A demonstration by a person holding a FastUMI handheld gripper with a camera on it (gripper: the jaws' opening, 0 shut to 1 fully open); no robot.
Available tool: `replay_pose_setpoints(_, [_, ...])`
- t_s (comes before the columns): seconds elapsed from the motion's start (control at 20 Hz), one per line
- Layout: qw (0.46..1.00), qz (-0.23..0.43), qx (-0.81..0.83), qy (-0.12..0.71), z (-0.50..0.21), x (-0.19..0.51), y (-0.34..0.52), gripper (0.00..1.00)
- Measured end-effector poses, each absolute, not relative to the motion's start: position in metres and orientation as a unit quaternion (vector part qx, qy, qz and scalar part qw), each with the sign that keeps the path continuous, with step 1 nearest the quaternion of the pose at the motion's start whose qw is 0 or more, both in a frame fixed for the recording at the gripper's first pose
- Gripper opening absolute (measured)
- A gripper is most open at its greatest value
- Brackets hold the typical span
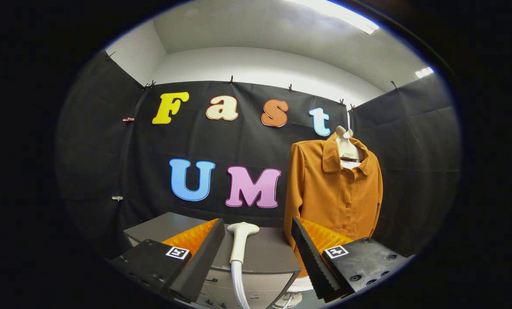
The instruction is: Iron the clothes twice with a garment steamer, once on the left side and once on the right side.
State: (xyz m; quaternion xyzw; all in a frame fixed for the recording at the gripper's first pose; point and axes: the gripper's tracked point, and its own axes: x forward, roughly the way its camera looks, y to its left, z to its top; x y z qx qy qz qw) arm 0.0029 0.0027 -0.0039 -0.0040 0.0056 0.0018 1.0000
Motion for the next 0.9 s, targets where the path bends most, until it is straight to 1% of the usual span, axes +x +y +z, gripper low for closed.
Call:
replay_pose_setpoints(0.6, [1.0,0.004,-0.007,0.012,-0.009,0.008,0.011,0.98])
replay_pose_setpoints(0.9, [1.0,-0.006,-0.009,0.026,-0.017,0.009,0.027,0.98])
